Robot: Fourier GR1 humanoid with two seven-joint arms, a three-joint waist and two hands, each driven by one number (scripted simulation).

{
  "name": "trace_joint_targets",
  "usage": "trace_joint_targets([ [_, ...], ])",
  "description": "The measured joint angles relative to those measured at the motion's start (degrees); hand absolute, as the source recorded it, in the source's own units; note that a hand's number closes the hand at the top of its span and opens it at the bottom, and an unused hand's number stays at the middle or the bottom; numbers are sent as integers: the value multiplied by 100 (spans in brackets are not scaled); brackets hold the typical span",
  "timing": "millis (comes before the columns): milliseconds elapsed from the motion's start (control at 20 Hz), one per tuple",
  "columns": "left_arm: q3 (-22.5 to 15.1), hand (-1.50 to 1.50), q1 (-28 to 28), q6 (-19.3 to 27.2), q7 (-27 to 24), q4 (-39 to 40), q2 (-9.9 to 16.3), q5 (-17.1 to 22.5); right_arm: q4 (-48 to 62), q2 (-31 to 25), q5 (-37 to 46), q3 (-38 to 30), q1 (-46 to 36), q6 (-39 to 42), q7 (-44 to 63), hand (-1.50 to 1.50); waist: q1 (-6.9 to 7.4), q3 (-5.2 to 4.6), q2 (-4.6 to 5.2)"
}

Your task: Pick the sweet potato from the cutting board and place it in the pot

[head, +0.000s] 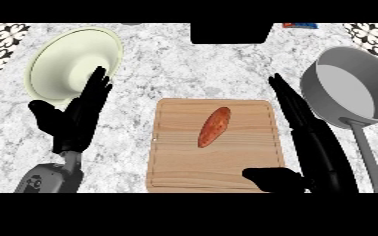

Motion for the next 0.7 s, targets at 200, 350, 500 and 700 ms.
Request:
trace_joint_targets([
  [200,5,0,-37,-45,58,-7,6,-22,-322,98,-260,52,-579,1040,1385,-150,59,3,26],
  [350,-9,0,-62,-46,117,-41,-43,-47,-303,307,-571,-52,-1029,1504,2012,-150,83,8,39],
  [500,22,0,-36,-98,63,-7,-72,-62,-99,561,-679,-48,-1320,1616,2294,-150,94,11,46],
  [700,54,0,-23,-106,267,-233,-30,-67,277,761,-808,-145,-1533,1697,2417,-150,110,16,47],
])
